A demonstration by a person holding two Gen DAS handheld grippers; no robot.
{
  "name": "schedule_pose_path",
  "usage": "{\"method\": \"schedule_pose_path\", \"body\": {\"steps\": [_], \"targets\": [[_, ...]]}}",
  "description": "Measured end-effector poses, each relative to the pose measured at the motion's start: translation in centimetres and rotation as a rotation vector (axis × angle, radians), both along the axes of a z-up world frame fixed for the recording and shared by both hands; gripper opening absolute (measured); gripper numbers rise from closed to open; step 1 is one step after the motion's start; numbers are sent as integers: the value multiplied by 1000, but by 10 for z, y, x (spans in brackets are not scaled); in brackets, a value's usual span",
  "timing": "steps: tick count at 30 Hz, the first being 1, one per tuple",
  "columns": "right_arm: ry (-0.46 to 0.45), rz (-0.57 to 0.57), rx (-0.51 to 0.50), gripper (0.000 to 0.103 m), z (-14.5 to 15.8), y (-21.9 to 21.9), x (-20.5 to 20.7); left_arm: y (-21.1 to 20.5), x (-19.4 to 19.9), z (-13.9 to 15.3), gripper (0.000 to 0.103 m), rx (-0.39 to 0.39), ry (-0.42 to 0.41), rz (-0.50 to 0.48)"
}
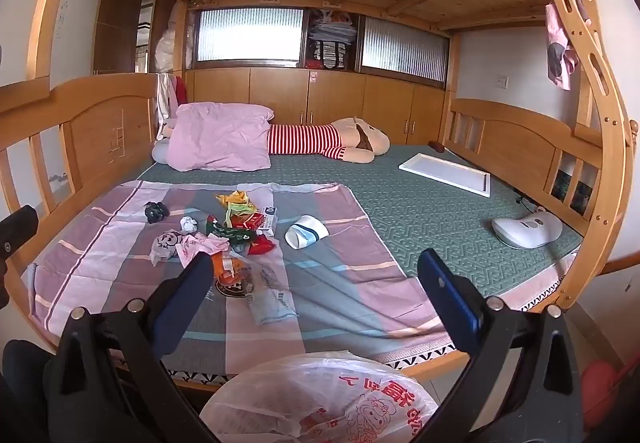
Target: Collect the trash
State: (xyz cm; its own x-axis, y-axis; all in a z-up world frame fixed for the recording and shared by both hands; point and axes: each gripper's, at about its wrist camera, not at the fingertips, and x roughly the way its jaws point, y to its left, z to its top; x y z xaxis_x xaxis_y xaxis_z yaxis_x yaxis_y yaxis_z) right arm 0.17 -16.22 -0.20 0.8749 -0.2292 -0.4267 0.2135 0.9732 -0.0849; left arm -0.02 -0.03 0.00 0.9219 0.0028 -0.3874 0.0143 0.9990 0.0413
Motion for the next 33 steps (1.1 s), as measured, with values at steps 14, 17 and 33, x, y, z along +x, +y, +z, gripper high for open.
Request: {"method": "schedule_pose_path", "body": {"steps": [14, 17, 33], "targets": [[3, 3, -6, 100, 0, -1, 0, -1, -1, 0, 100, 1, 0, -2], [1, 3, -1, 100, 0, -1, -1, -1, -2, 0, 100, 2, -1, 0], [1, 3, -1, 100, 1, 1, -1, -4, -5, -5, 100, 3, 3, -5]]}}
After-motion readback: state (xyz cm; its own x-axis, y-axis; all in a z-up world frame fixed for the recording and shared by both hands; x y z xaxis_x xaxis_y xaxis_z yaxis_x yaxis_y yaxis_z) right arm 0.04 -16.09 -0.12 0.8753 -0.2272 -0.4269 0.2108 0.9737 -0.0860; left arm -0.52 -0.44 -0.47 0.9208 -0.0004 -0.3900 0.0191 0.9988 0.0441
